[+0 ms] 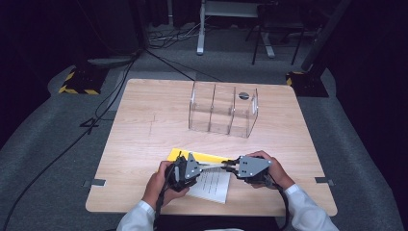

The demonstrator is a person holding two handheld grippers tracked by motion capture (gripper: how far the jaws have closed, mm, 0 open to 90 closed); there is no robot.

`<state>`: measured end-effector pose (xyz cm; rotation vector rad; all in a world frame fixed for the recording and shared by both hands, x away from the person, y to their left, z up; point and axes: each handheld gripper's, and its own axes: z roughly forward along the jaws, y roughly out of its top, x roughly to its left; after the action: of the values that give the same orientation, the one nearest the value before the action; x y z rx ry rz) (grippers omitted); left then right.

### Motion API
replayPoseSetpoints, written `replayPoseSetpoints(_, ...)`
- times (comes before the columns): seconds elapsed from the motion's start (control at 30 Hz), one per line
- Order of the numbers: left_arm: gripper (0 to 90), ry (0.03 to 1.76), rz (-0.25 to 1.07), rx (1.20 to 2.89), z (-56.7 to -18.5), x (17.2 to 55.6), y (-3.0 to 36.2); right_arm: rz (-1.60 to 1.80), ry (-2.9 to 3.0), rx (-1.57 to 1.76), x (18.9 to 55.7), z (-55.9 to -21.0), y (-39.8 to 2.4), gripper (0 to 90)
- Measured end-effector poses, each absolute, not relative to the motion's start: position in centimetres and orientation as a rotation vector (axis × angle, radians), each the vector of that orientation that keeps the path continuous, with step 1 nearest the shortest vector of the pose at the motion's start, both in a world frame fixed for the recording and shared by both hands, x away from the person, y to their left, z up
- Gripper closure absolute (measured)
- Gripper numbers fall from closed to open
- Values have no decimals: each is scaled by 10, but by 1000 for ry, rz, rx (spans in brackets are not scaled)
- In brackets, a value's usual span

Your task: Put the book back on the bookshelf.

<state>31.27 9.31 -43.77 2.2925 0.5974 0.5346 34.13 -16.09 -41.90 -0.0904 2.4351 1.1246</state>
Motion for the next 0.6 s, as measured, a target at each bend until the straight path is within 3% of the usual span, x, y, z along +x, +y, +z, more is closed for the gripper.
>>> replayPoseSetpoints(0.07,741,596,520,2256,-439,313,98,1174,2427,-41,342,-414,-162,745)
replayPoseSetpoints(0.17,753,594,524,2220,-440,311,106,1255,2391,135,352,-412,-178,535)
replayPoseSetpoints(0.3,755,598,516,2179,-439,310,113,1266,2401,314,367,-423,-199,457)
replayPoseSetpoints(0.4,762,608,520,2142,-437,310,118,1168,2476,489,386,-456,-213,395)
replayPoseSetpoints(0.6,774,596,518,2109,-435,310,116,1145,2501,547,391,-478,-209,330)
